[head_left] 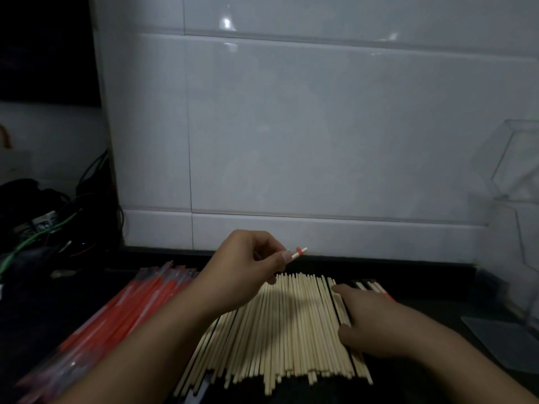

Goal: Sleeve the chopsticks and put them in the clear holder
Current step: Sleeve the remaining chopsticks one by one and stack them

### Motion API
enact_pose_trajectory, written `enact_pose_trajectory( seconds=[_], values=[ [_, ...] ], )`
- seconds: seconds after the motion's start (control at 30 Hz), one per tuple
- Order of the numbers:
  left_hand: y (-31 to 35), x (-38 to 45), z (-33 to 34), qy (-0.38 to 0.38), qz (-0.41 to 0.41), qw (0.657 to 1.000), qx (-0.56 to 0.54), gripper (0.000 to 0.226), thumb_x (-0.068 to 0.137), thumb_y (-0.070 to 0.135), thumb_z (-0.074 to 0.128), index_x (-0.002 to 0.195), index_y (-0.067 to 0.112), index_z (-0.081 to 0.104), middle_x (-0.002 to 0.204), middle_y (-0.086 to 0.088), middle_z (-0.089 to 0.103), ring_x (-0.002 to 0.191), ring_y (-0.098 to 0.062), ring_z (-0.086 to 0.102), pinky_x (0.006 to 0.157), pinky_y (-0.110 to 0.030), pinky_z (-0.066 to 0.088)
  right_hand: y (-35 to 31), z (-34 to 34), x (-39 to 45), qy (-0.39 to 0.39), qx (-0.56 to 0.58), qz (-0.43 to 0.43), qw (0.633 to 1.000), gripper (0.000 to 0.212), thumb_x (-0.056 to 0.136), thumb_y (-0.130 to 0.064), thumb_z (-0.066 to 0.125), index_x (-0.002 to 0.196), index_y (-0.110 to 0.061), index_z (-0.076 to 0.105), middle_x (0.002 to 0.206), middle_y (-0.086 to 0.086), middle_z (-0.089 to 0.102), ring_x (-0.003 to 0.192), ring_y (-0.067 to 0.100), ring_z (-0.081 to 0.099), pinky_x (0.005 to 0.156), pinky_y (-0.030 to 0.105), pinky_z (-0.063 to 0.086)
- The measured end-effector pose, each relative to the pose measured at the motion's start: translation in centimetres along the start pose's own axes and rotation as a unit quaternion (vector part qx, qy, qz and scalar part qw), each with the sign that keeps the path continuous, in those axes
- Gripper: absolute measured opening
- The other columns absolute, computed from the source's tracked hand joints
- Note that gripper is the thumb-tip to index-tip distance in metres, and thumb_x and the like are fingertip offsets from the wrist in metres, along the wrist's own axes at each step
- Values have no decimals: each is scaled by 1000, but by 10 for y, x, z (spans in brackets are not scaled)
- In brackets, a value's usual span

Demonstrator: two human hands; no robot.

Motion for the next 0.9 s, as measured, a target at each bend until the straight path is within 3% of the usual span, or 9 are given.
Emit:
enact_pose_trajectory(
  seconds=[0.1,0.23,0.33,0.47,0.6,0.67,0.73,0.8,0.9],
  values=[
    [0,0,0,-1,-2,1000,0,13,92,30,66,88,20,72,80,0,73,70,-9,69,62,-15,53,3,-1,-1,3,-2,5,1000,47,92,-30,54,138,-27,42,130,-6,57,114,10,56,92,24,45],
    [0,0,0,0,-1,1000,5,12,92,32,65,88,23,72,79,2,73,70,-7,69,63,-14,51,10,-2,2,-11,37,33,999,34,88,-29,61,122,-27,57,102,-9,64,91,5,62,84,25,52],
    [0,0,0,0,-2,1000,6,13,92,31,65,87,22,72,79,1,73,70,-8,69,62,-13,51,11,-3,2,-15,57,57,997,41,87,-26,64,127,-23,54,99,-6,64,86,8,65,80,28,56],
    [1,0,0,3,0,1000,5,12,93,29,66,87,21,72,78,1,73,69,-7,68,57,-9,47,9,-6,2,-16,114,65,991,54,87,-20,65,137,-26,46,94,-8,61,80,4,65,66,20,53],
    [0,0,-3,11,1,1000,5,13,93,30,66,86,22,72,76,3,72,67,-5,68,60,-13,47,13,-16,0,40,193,25,980,36,89,-18,64,122,-29,58,89,-3,65,69,6,65,56,20,49],
    [0,0,-3,11,-2,1000,1,12,93,30,66,86,22,72,77,3,73,68,-5,69,64,-18,49,13,-24,-3,107,300,1,948,21,93,-8,56,103,-21,69,77,3,68,61,12,63,55,25,49],
    [0,0,-3,9,-5,1000,4,11,93,30,65,87,23,72,78,4,73,69,-5,69,66,-20,50,11,-32,-7,163,453,-25,876,30,94,4,48,93,-12,73,72,11,69,58,19,60,53,25,47],
    [0,0,-2,6,-7,1000,7,11,93,30,65,88,23,72,79,4,73,70,-5,69,67,-20,51,9,-37,-11,212,560,-74,797,31,90,11,50,96,-9,73,83,15,73,64,22,65,55,24,50],
    [1,0,-1,2,-6,1000,9,12,93,31,65,89,23,72,80,3,73,70,-6,69,67,-20,53,7,-38,-12,291,604,-117,733,21,88,3,61,103,-10,69,87,11,75,76,20,72,61,21,52]
  ],
)
Point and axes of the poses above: each hand's wrist, its own x-axis towards the middle knuckle, its own z-axis out of the palm, y = z × x, the point moved 1 cm from there along x, towards the middle knuckle
